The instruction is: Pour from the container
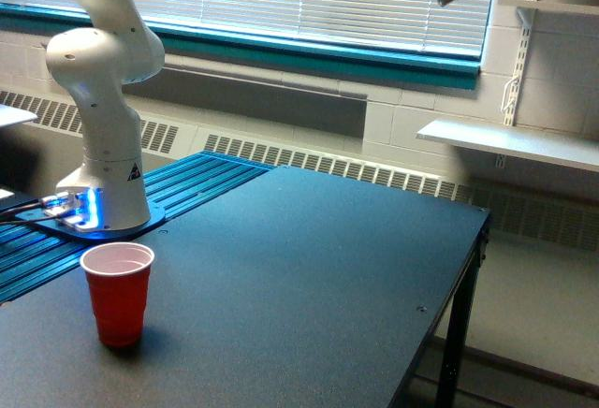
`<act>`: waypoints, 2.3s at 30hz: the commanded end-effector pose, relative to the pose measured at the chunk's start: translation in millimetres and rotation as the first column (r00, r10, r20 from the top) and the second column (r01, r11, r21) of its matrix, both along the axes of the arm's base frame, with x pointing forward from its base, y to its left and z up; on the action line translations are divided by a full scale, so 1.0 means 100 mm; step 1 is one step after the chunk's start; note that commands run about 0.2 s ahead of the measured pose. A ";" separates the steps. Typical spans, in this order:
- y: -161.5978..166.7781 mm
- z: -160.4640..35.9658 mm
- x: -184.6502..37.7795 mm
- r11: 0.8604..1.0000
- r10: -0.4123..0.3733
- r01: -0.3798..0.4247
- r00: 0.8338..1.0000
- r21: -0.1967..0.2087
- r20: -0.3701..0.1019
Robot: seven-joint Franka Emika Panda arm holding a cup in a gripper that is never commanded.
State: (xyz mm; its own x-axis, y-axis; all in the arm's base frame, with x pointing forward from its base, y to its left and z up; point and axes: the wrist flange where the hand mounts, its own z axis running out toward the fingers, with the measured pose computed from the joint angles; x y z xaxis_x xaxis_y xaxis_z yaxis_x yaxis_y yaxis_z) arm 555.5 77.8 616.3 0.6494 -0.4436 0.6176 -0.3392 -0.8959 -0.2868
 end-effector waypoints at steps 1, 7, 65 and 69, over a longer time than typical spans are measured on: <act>0.06 -0.04 -0.02 1.000 0.007 -0.007 1.000 -0.012 0.005; 0.04 -0.07 -0.09 1.000 -0.021 0.021 1.000 0.006 0.015; -2.47 -1.45 -2.15 0.858 -0.511 0.501 0.854 -0.113 -0.092; -2.54 -1.57 -2.31 0.848 -0.528 0.514 0.842 -0.130 -0.113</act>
